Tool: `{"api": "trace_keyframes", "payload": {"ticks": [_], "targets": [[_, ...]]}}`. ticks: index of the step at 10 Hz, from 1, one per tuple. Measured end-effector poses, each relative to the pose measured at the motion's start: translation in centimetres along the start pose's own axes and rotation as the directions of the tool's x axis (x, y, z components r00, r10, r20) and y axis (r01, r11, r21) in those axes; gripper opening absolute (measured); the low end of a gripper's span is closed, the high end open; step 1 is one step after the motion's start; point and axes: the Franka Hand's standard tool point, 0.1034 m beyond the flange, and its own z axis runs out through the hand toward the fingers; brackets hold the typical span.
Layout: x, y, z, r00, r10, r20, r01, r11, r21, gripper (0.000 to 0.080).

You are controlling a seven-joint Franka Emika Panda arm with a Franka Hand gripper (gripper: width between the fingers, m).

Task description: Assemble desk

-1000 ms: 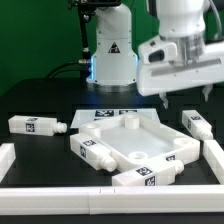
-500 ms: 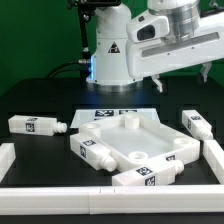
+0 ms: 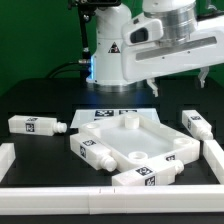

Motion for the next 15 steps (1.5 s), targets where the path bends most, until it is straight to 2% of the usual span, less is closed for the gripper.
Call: {"api": "trace_keyframes", "payload": {"ticks": [2,3,7,8,9,10,11,12,14,15], "targets": [[3.8,3.1,-1.2,1.000,-0.014,-0.015,0.014,1.000,0.014,0.0649],[4.9,3.9,-1.7,0.998,-0.044,-0.035,0.045,0.999,0.026,0.0649],[4.5,3.7,-1.2,0.999,-0.039,-0.025,0.040,0.999,0.023,0.0649],[5.3,4.0,-0.7,0.999,-0.036,-0.016,0.036,0.999,0.007,0.0649],[8.3,4.6,-1.2,0.999,-0.045,-0.022,0.045,0.999,-0.001,0.0649],[11.2,5.3,-2.4,0.998,-0.032,-0.051,0.032,0.999,0.001,0.0649],[12.6,6.1,-3.7,0.997,-0.029,-0.069,0.029,1.000,0.000,0.0649],[12.8,6.4,-3.9,0.997,-0.025,-0.076,0.026,1.000,0.011,0.0649],[12.7,6.2,-3.7,0.997,-0.028,-0.074,0.029,1.000,0.011,0.0649],[12.9,6.2,-3.3,0.996,-0.041,-0.083,0.040,0.999,-0.019,0.0649]]}}
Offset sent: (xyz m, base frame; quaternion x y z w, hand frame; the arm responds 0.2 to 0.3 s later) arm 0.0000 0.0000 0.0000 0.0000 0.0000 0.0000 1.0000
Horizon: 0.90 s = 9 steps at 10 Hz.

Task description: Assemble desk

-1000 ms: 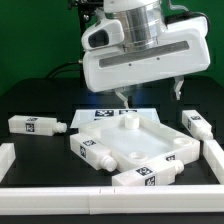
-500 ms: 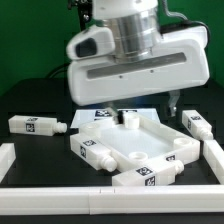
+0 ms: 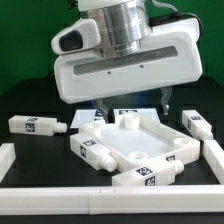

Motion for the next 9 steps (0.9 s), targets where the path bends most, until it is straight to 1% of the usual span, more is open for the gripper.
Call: {"api": "trace_keyframes", "payload": {"ticks": [1,2,3,4,5,6,8,9], "targets": [[0.2,-0.4,1.3,0.999,-0.037,-0.003,0.036,0.998,-0.046,0.0649],[1.4,-0.2,2.0,0.999,-0.036,-0.002,0.036,0.998,-0.050,0.0649],[2.8,0.0,2.2,0.999,-0.034,-0.017,0.033,0.998,-0.058,0.0649],[3.1,0.0,2.4,0.999,-0.044,-0.031,0.042,0.997,-0.066,0.0649],[3.5,0.7,2.5,0.994,-0.078,-0.078,0.074,0.996,-0.054,0.0649],[3.4,1.0,2.6,0.994,-0.071,-0.077,0.067,0.996,-0.054,0.0649],[3.3,1.0,2.9,0.995,-0.061,-0.077,0.058,0.997,-0.051,0.0649],[3.0,1.6,3.8,0.998,-0.003,-0.064,0.000,0.999,-0.043,0.0649]]}}
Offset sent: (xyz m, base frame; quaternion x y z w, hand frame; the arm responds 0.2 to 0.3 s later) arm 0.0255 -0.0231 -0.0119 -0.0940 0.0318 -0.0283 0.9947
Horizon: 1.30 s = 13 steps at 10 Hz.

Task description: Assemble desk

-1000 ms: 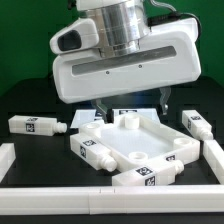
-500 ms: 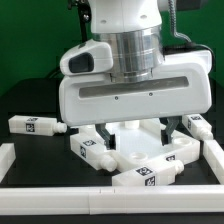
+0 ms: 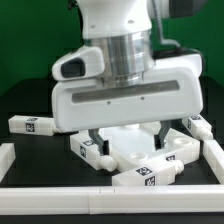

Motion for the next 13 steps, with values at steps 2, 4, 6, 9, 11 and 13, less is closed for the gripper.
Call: {"api": "trace_keyframes", "payload": {"ticks": [2,4,6,9,11,13], "targets": [[0.5,0.1,0.7,0.992,0.127,-0.011,-0.126,0.992,0.013,0.0649],[0.1,-0.4,2.1,0.988,0.156,-0.008,-0.156,0.988,0.019,0.0649],[0.2,-0.7,2.6,0.984,0.177,-0.005,-0.177,0.984,0.023,0.0649],[-0.4,-1.0,4.3,0.985,0.175,0.009,-0.175,0.984,0.016,0.0649],[-0.6,-1.3,4.9,0.985,0.172,0.017,-0.172,0.985,0.014,0.0649],[-0.6,-1.3,5.0,0.985,0.170,0.019,-0.170,0.985,0.013,0.0621]]}}
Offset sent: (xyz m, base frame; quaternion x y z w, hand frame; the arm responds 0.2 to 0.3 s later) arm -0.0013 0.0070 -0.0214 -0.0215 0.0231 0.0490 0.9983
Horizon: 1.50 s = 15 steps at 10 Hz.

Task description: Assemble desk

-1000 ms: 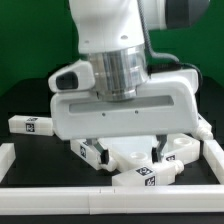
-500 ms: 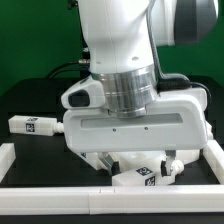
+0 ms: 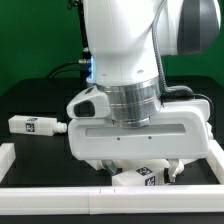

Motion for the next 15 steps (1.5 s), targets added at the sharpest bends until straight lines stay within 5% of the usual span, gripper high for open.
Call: {"api": "trace_keyframes", "payload": {"ticks": [1,3,6,8,10,14,15], "targets": [[0.0,0.0,0.0,1.000,0.000,0.000,0.000,1.000,0.000,0.0621],[-0.1,0.0,0.1,1.000,0.000,0.003,0.000,1.000,-0.001,0.0278],[-0.4,-1.1,-0.6,1.000,0.009,0.029,-0.009,1.000,0.006,0.0281],[-0.5,-2.1,-3.8,0.999,-0.018,0.038,0.017,1.000,0.021,0.0281],[-3.1,-3.9,-6.5,0.993,-0.107,0.040,0.106,0.994,0.034,0.0281],[-3.9,-4.7,-6.7,0.986,-0.166,0.036,0.165,0.986,0.009,0.0281],[-5.5,-5.9,-7.1,0.967,-0.255,0.017,0.255,0.967,-0.001,0.0282]]}}
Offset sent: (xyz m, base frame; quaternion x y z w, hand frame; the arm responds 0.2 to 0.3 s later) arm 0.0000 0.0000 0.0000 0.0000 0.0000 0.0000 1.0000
